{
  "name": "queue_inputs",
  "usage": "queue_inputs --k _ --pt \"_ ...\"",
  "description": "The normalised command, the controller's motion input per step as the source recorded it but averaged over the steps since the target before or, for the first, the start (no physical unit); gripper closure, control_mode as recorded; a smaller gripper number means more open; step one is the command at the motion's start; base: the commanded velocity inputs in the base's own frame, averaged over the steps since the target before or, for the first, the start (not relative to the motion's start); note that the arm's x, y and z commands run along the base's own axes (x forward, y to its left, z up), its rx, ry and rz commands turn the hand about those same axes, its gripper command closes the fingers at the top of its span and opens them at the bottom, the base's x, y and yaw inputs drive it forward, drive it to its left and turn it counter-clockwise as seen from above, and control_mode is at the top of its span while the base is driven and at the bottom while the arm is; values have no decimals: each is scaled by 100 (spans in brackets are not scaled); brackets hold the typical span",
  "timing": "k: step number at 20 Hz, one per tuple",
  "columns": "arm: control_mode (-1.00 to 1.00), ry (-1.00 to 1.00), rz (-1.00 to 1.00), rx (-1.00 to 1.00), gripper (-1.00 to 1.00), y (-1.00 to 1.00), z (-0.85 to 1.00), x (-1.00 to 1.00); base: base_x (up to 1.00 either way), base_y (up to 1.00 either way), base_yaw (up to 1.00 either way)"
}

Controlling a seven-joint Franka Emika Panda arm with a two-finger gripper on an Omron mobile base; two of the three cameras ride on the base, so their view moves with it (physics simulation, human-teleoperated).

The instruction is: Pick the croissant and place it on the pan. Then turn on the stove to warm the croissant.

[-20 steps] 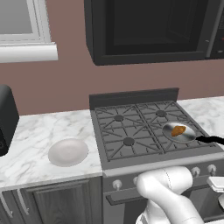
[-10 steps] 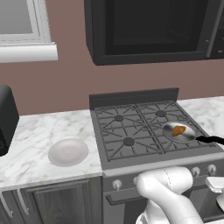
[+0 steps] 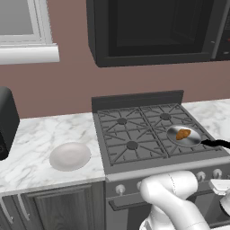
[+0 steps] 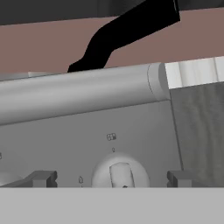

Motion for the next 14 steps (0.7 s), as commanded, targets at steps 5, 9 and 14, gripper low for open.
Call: queue_inputs --k 5,9,14 --pt "-100 0 0 0 -100 -2 0 20 0 0 0" --pt "-100 0 0 0 -100 -11 0 21 0 0 0" --pt "-100 0 0 0 100 -9 0 18 0 0 0"
